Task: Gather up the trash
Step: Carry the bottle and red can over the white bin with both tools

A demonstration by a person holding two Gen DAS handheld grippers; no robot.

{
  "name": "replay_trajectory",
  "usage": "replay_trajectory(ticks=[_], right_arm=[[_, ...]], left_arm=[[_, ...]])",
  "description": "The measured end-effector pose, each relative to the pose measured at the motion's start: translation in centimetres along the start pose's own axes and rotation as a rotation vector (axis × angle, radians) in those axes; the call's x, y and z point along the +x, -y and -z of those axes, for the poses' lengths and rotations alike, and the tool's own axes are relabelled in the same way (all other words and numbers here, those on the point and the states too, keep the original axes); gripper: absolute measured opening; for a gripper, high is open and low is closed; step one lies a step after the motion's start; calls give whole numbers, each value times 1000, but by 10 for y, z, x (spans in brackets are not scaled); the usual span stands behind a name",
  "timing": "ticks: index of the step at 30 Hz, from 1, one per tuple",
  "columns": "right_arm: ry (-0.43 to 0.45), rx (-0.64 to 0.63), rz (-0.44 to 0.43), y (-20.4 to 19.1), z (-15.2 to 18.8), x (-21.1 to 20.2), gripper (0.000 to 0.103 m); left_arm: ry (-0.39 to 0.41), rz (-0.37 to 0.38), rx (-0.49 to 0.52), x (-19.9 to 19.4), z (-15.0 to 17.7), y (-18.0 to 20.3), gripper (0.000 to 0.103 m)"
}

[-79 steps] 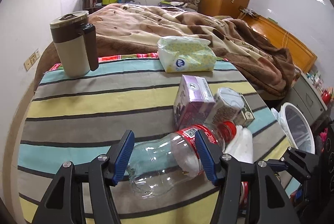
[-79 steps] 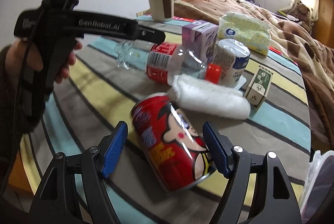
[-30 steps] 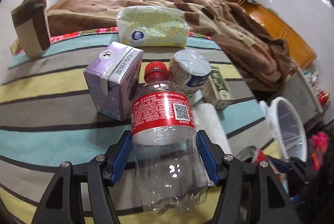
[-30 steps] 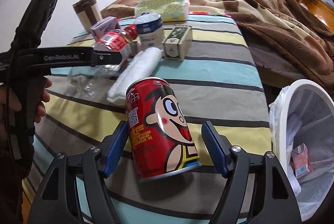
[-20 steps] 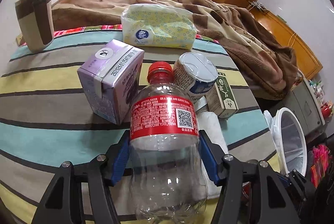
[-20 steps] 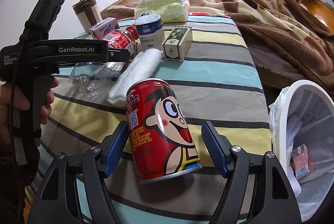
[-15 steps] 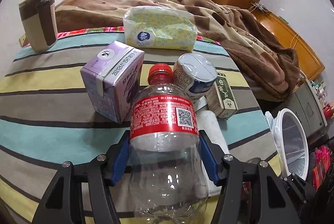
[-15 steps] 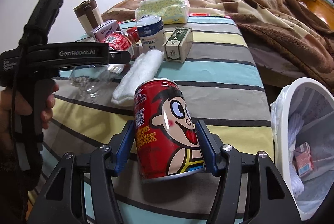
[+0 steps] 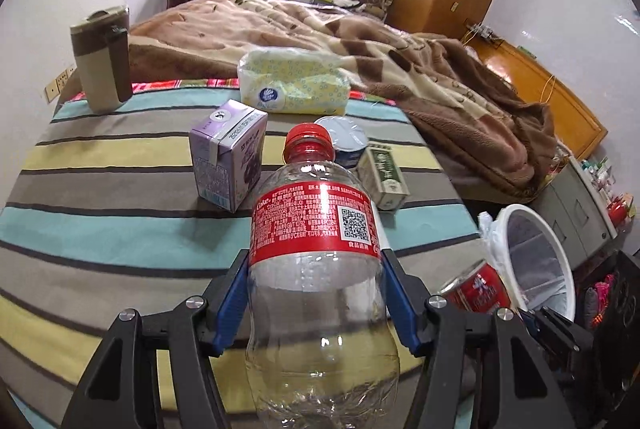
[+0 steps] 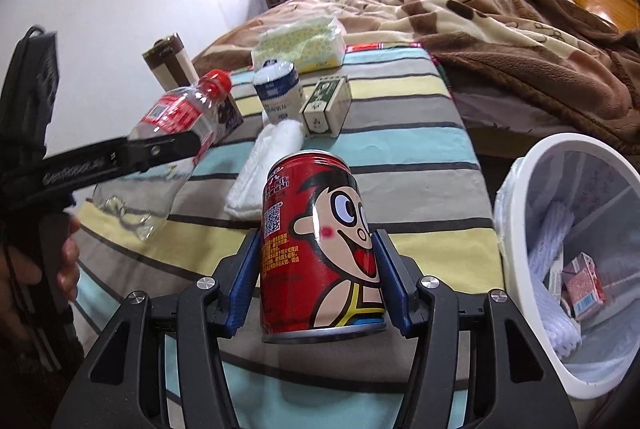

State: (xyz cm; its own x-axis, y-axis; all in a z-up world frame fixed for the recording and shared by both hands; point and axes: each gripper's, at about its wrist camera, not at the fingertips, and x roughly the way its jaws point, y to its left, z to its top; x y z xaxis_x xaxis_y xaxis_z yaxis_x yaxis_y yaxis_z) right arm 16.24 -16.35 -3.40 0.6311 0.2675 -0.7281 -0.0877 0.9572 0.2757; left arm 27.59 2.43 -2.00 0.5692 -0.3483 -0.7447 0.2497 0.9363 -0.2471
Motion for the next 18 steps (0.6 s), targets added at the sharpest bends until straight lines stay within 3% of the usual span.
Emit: replay_trajectory(ticks=[18], right_arm=[[128,77,37,34,8,-63,56]], left_arm=[[99,55,108,-63,34,71,62]])
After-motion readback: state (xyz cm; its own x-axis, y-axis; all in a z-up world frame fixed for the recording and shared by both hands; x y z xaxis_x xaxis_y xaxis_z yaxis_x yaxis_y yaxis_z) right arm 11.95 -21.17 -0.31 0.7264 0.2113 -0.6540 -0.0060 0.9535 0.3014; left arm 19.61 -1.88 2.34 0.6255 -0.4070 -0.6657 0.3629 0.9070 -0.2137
